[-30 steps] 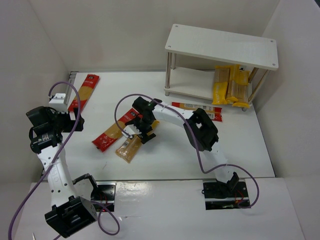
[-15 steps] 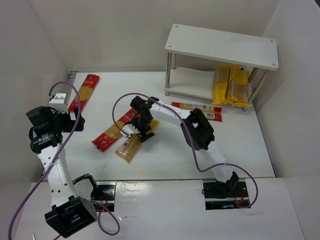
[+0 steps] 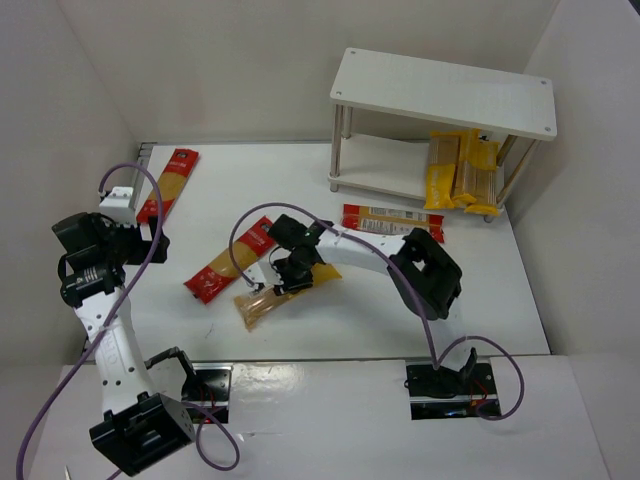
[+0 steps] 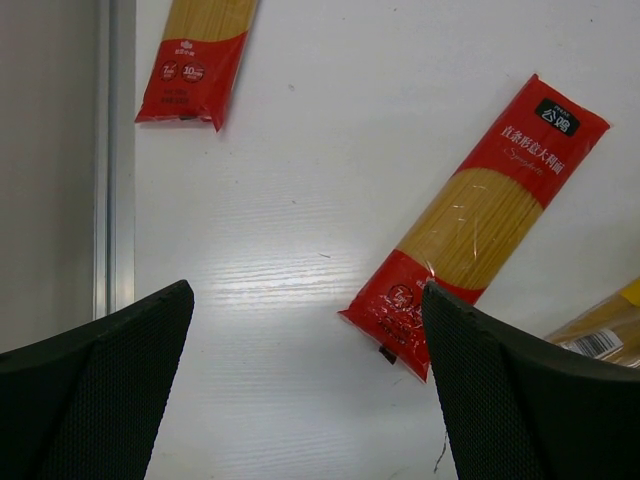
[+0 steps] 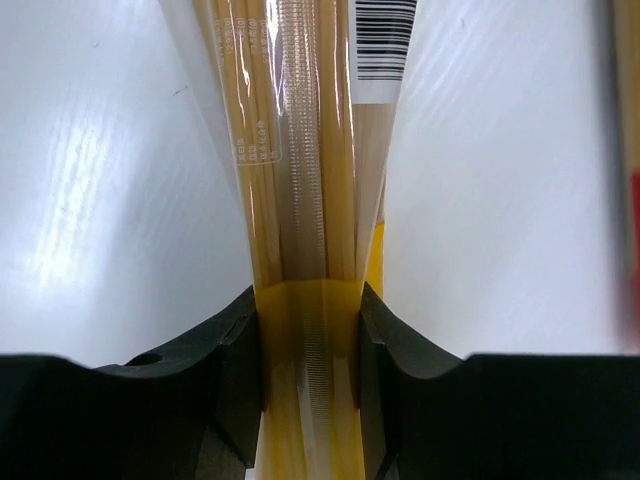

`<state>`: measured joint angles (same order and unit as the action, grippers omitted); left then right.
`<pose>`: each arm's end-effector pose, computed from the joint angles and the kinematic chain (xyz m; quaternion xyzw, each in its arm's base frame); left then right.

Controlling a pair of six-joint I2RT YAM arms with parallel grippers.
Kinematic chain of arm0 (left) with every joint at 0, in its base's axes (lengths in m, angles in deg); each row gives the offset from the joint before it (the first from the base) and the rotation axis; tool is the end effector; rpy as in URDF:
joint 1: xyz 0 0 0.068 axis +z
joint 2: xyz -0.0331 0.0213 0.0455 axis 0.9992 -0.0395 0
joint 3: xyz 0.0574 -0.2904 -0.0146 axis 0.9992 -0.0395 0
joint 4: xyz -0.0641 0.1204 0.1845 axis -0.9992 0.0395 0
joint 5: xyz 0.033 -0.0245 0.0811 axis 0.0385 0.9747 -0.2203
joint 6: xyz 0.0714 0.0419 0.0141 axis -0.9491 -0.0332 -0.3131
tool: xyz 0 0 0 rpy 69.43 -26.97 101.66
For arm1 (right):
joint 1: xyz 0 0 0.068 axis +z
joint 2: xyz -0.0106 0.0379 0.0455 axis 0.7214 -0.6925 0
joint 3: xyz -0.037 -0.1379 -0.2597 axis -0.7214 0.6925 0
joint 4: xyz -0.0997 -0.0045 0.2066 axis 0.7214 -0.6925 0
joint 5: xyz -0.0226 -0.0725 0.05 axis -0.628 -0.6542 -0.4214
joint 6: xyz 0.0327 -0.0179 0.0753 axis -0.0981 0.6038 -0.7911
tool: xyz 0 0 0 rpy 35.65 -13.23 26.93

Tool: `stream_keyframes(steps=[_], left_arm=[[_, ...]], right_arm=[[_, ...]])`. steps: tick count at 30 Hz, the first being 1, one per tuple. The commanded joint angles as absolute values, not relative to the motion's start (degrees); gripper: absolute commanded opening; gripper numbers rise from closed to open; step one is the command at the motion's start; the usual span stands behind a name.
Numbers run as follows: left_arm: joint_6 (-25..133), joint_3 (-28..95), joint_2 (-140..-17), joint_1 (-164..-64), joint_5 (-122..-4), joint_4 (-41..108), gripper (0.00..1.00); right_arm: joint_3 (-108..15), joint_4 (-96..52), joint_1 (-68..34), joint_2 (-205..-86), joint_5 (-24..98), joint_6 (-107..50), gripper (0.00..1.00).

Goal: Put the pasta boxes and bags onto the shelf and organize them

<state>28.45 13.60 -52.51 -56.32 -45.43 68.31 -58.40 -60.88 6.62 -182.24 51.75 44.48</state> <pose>0.1552 0.0571 0.3326 -0.0210 0.8510 0.0073 0.5247 0.2292 0.3484 0.1799 -0.8487 0.4618 0.1707 0.1931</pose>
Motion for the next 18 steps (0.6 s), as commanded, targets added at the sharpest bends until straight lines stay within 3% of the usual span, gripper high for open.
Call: stream_keyframes(steps=[1,12,18], left_arm=[[27.95,13.4,-51.07,-56.01,-43.5,67.47,1.0],[29.01,13.4,-48.09,-56.01,-42.45,67.47,1.0],[29.01,13.4,-47.56,-56.01,-42.45,67.47,1.0]], right_arm=[[-54.42,-50.31,6.4,-177.41,42.47,24.85,0.0],[-41.16,-43.0,-3.8,-165.2,18.67,-6.17,0.0],[-36.57,-40.01,-5.39,-158.69,9.93,-9.98,0.0]])
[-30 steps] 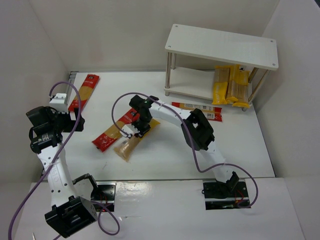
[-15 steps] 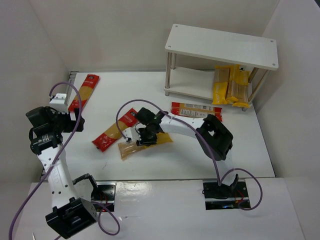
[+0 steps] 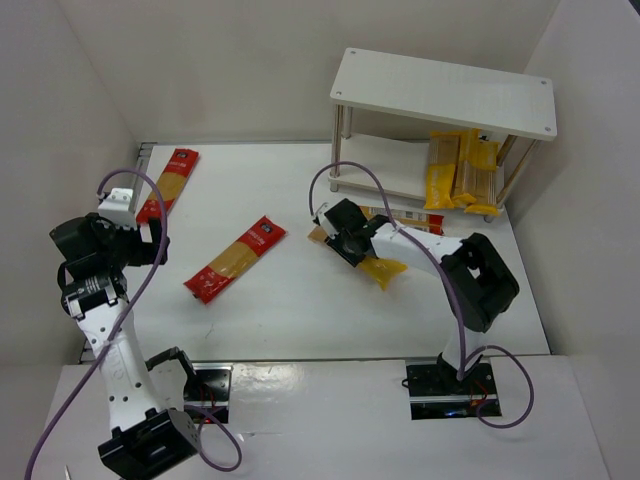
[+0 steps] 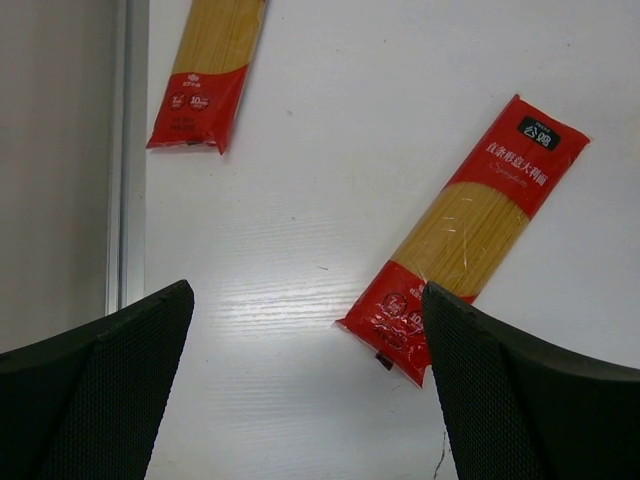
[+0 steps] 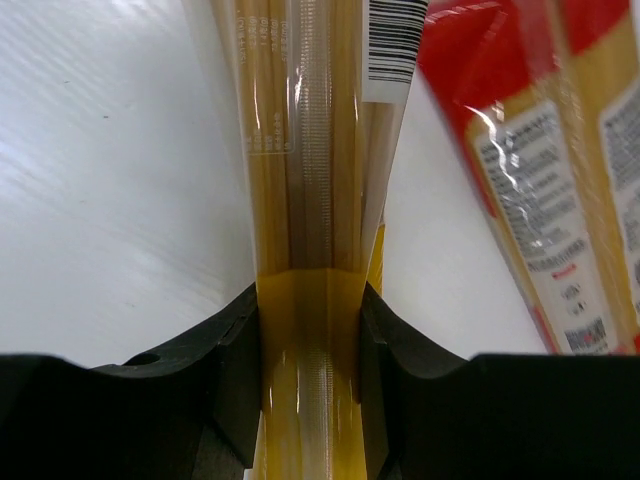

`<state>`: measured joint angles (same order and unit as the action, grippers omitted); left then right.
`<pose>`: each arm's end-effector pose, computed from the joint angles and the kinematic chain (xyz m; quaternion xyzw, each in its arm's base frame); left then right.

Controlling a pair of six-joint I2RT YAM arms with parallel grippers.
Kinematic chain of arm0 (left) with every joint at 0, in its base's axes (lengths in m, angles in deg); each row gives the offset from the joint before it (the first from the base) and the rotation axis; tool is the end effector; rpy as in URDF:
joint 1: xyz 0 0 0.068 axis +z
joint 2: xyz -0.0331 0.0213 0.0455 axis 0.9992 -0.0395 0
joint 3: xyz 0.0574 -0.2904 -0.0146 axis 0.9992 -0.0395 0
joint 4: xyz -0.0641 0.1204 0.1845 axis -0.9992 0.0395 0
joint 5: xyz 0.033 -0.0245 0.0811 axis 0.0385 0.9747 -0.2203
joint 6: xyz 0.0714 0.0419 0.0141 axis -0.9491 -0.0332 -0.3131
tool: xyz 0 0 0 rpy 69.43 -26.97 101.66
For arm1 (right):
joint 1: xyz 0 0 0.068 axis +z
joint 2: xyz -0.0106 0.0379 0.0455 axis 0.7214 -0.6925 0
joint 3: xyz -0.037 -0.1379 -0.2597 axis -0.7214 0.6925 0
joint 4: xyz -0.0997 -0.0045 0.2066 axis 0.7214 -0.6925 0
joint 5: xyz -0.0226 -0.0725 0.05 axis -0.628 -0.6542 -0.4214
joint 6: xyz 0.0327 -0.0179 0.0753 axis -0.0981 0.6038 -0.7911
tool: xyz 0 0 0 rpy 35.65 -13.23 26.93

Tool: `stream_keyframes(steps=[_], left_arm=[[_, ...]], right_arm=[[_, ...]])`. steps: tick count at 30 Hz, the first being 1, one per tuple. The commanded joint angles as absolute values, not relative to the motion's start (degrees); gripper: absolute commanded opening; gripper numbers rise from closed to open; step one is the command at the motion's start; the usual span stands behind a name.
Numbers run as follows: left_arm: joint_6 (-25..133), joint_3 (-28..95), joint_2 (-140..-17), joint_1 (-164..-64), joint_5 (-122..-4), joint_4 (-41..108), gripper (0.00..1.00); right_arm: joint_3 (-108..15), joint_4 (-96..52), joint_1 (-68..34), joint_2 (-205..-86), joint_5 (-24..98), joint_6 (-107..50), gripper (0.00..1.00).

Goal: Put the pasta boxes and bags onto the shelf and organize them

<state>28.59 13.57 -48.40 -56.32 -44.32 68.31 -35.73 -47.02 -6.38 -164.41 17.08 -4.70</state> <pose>0.1416 0.0473 0.3424 -0.0072 0.8333 0.0140 0.5526 0.2777 0.2110 0.1972 -0.4331 0.8596 -0.0509 0.2663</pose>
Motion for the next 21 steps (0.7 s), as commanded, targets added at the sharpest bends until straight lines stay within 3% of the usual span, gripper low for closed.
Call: stream_keyframes(steps=[1,11,13,14,17,18,21], left_arm=[[29.01,13.4,-47.56,-56.01,-42.45,67.47,1.0],[29.01,13.4,-47.03,-56.01,-41.92,67.99,1.0],[29.01,13.4,-47.03,-56.01,-41.92,67.99,1.0],[29.01,13.4,-47.03,-56.01,-41.92,67.99,1.0],[29.01,13.4,-47.03,-56.01,-41.92,67.99,1.0],[29.01,13.4,-47.03,-56.01,-41.92,67.99,1.0],[29.01,13.4,-47.55,-56.01,-41.92,67.99,1.0]], right_arm=[[-36.57,-40.01,-5.39,-159.29,8.98,-9.98,0.0],[-36.74,-43.61,-9.52,-167.81,25.74,-4.36,0.02],[-36.22,-44.4,-10.22,-168.52,29.34,-2.08,0.24],[-36.22,-44.4,-10.83,-168.53,30.23,-1.46,0.49],[-35.69,-44.92,-12.15,-168.01,34.18,0.91,0.73],[-35.69,-45.8,-12.16,-168.0,35.24,1.44,0.89],[-37.35,-48.17,-13.56,-170.01,39.28,2.68,1.0]])
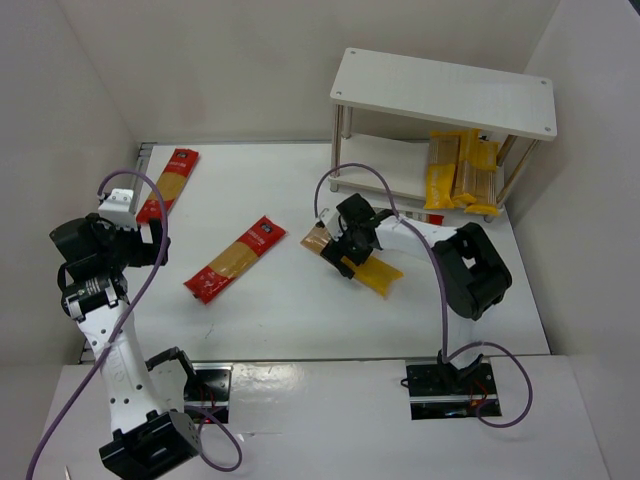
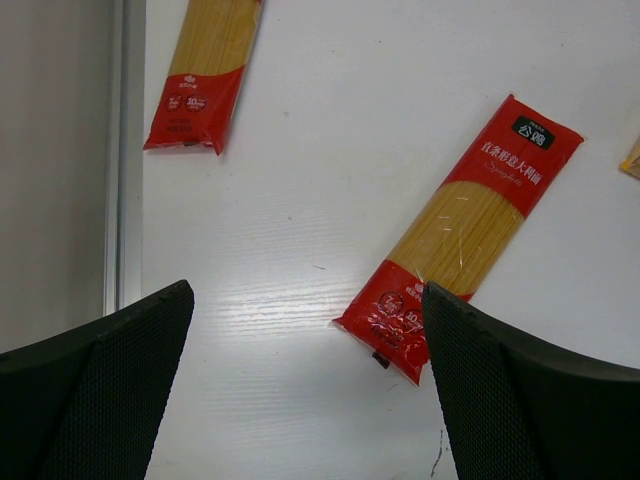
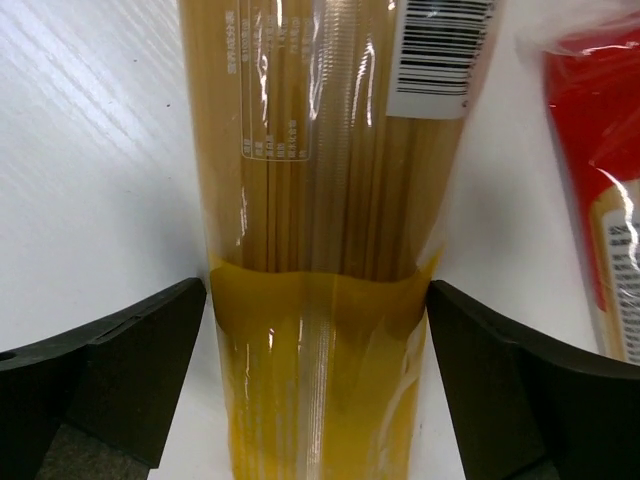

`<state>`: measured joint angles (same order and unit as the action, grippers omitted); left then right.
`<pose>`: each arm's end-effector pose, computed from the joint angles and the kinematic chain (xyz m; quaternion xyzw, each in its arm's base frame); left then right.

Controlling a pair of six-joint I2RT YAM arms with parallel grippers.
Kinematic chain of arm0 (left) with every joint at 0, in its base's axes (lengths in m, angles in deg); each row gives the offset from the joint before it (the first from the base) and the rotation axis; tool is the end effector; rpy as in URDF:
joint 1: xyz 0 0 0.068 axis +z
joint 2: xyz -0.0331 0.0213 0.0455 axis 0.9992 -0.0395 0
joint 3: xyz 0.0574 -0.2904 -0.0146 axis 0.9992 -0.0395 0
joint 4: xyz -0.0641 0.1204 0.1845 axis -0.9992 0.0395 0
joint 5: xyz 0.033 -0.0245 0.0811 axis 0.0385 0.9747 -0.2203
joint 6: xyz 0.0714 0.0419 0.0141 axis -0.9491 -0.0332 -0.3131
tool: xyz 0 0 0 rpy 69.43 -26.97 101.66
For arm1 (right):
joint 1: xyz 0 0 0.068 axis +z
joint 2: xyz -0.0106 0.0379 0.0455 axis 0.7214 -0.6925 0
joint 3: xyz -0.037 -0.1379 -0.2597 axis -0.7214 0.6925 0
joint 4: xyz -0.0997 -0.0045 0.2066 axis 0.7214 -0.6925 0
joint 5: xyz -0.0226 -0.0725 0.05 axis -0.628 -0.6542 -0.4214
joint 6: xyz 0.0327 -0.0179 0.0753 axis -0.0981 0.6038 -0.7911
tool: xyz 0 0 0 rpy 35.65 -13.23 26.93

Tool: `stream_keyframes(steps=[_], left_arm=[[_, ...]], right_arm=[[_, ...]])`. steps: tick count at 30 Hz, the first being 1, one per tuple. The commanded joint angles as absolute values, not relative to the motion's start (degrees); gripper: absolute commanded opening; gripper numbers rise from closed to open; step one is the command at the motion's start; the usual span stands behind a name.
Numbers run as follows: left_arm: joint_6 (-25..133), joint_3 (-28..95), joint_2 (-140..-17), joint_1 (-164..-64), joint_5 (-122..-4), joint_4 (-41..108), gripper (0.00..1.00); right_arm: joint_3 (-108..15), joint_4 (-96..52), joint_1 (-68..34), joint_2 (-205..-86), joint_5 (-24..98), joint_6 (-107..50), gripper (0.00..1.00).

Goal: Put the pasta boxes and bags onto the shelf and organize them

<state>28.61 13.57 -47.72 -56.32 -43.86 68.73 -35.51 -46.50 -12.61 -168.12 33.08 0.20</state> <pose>0.1390 0.0451 0.3430 -0.0046 0.8317 0.0116 0.5551 0.2924 0.1998 0.1740 -0.4589 0.8593 0.0551 0.2188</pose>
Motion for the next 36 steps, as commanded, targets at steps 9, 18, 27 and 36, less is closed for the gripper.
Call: stream_keyframes(steps=[9,18,27,36], left_arm=[[29.01,13.4,-48.08,-56.01,-41.92,67.99,1.0],[29.01,13.4,-48.08,-56.01,-41.92,67.99,1.0],[29.01,13.4,-47.47,-56.01,-41.92,67.99,1.0],[29.01,13.4,-46.41,-56.01,-41.4,67.99,1.0]], right_arm=[[-38.41,-49.94,-14.09,-173.63,42.45,3.82,1.0],[-36.13,-48.63,-10.76,-169.34,32.65,1.55,0.0],[-36.39,-37.46,-7.94,-155.7,1.52,-3.47,0.0],[-37.18,-28.59,-7.41,-154.47,-19.05,1.79,0.0]])
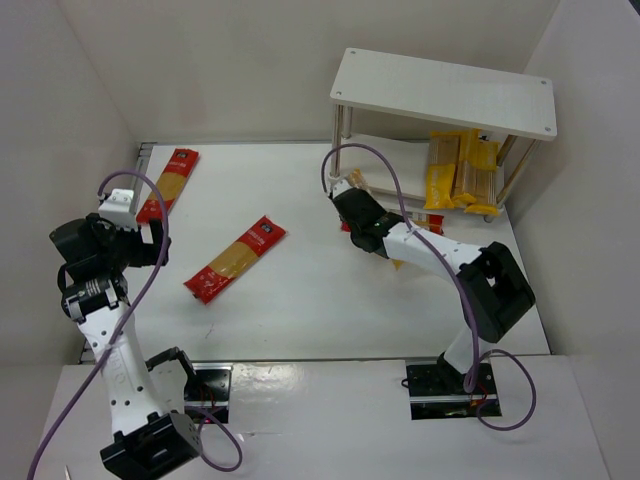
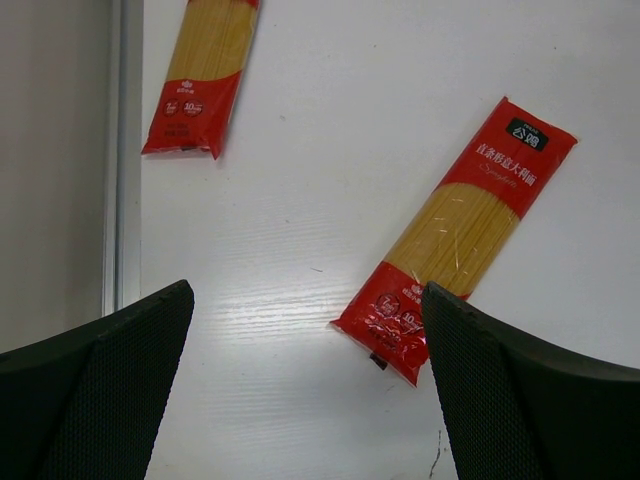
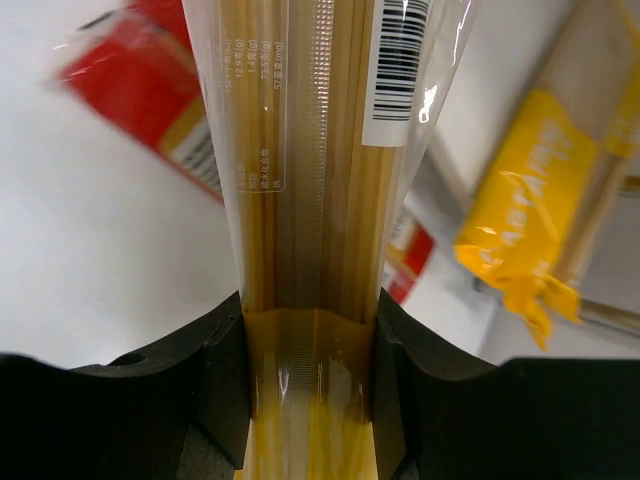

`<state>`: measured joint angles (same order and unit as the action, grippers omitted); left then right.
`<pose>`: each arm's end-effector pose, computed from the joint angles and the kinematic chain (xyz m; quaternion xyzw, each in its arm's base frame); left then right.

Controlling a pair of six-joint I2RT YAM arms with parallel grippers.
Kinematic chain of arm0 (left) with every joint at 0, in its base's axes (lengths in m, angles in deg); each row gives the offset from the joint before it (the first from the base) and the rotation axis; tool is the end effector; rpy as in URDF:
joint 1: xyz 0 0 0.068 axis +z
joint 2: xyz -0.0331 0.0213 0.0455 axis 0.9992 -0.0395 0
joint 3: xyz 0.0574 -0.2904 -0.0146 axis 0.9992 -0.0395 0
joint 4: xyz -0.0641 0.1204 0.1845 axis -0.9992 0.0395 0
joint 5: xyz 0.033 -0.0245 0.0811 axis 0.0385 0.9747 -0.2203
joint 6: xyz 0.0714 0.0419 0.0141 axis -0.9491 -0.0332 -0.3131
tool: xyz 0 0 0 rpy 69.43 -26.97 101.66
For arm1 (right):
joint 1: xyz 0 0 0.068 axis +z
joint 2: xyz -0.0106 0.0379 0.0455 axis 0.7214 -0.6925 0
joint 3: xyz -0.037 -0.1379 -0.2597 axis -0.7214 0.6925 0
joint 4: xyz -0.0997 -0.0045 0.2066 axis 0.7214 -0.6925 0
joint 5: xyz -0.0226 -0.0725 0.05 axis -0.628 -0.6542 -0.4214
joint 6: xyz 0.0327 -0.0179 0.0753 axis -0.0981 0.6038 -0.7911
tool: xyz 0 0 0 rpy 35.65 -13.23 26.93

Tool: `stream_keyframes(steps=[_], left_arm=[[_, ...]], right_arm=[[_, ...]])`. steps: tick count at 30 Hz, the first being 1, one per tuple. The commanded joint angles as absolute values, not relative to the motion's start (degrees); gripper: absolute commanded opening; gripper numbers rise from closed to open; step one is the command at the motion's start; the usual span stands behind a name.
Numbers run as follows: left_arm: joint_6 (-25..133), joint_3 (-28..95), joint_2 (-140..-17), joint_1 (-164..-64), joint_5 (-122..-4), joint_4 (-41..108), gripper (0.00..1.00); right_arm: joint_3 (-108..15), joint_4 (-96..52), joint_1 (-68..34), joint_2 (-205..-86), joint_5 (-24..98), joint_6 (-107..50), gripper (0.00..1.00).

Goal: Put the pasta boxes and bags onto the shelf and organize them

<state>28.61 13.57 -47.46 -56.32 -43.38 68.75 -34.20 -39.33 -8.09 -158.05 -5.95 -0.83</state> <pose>0.1382 0.0440 0.3437 -0.0017 0.8302 0.0091 0.5574 0.2939 0.1763 0.2460 -0.3435 0.8287 -0.2283 0.3783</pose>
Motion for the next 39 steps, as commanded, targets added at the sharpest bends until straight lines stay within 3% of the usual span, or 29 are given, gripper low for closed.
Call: stream_keyframes(steps=[1,14,26,39], left_arm=[[29.01,13.4,-46.41,-56.01,-41.4,67.99,1.0],[28.48,13.4,-45.36,-56.01,-41.4,68.52,1.0],[28.48,13.4,-45.36,-56.01,-41.4,68.52,1.0],[27.95,13.4,-46.41,-56.01,-40.87,68.52,1.0]], right_arm=[[-37.18,-27.54,-7.41,-154.99,-21.42,2.49,0.0],[-49.12,-20.15,-20.67,-168.26,-22.85,1.01,0.0],[-53.87,-7.85,-24.2,-176.34,-23.37,1.8,0.0],[-62.84,3.66,-25.87,-186.89,-29.08,14.36,0.0]])
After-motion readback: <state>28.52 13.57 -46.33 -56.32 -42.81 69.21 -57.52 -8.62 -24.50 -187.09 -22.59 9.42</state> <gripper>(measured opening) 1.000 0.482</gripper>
